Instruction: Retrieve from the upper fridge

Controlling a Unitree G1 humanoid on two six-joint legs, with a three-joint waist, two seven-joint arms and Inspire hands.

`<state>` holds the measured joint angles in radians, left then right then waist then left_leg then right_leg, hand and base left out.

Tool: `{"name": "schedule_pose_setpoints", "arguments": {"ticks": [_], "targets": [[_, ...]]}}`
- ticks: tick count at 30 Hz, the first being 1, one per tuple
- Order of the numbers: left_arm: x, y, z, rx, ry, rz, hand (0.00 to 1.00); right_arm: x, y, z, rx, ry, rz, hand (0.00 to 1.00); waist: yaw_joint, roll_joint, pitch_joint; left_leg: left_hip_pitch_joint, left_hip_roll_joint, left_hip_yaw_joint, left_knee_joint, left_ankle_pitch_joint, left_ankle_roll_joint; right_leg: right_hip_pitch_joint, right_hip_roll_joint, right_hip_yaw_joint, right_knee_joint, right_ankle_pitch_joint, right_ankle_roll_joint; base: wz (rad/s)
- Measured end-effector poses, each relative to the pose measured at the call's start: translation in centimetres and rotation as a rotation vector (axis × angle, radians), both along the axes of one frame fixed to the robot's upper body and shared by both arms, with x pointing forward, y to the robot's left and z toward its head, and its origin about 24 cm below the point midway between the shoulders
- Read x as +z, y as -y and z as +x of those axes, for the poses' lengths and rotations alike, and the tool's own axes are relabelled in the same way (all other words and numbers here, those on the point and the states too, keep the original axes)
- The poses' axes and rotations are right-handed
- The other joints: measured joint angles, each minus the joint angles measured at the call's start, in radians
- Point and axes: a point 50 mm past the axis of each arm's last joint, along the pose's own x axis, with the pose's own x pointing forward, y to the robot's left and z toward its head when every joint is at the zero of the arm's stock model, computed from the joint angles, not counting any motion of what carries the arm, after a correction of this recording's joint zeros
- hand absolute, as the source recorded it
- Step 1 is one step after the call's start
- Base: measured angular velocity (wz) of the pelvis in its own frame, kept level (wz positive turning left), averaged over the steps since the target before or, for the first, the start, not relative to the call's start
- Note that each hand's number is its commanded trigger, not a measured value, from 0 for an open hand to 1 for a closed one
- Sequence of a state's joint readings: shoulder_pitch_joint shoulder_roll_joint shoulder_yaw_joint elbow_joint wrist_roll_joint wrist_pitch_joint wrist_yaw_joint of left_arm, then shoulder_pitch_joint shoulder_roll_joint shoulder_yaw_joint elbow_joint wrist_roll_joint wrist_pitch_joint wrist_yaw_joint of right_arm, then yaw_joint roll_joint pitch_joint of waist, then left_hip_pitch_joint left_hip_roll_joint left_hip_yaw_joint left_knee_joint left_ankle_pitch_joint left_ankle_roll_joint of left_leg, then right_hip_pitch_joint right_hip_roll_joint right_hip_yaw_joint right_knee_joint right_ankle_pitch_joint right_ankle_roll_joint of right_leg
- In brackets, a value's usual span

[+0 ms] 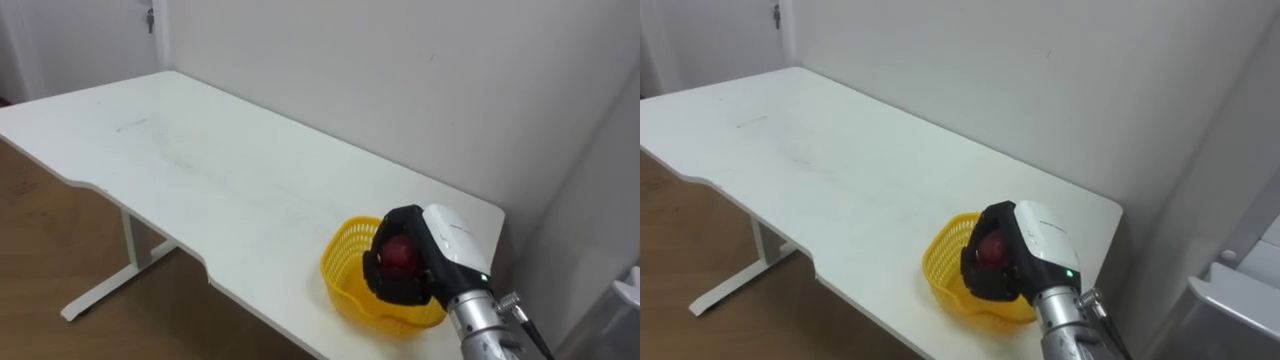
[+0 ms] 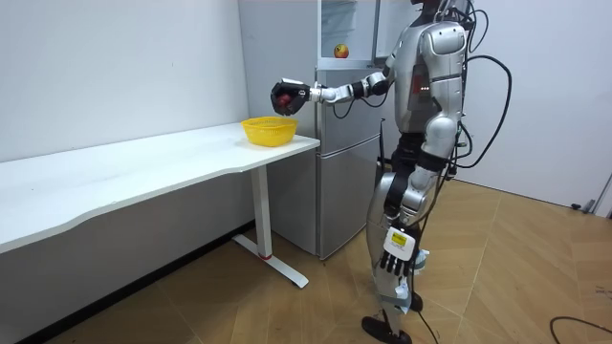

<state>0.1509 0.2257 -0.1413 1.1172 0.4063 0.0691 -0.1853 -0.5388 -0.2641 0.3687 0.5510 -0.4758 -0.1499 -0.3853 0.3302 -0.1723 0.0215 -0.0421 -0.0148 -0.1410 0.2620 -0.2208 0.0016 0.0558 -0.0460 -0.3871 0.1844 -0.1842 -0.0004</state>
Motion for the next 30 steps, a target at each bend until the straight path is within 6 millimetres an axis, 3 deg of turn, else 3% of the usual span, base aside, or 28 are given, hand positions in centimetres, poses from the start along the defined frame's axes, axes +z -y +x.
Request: {"name": "schedule_pose_setpoints", "arguments": {"ticks": [17,30], "targets": [[0.0,0.0,0.0,0.0,-0.001,-0.002,0.0,-0.07,0.03,0.0,-0.001,-0.003,0.001,0.0,0.006,0.007,0.0046,-0.015,0.0,-0.002,0.007,0.0,-0.001,-0.004,-0.001,-0.014,0.001,0.0,0.0,0.0],[0.09,0.0,-0.15,-0.002,0.01,-0.001,0.0,-0.14,0.0,0.0,0.005,-0.012,-0.004,0.0,-0.001,-0.001,-0.0006,-0.008,0.0,-0.003,0.008,0.0,0.0,0.001,-0.002,-0.021,0.0,0.0,0.0,0.0]]}}
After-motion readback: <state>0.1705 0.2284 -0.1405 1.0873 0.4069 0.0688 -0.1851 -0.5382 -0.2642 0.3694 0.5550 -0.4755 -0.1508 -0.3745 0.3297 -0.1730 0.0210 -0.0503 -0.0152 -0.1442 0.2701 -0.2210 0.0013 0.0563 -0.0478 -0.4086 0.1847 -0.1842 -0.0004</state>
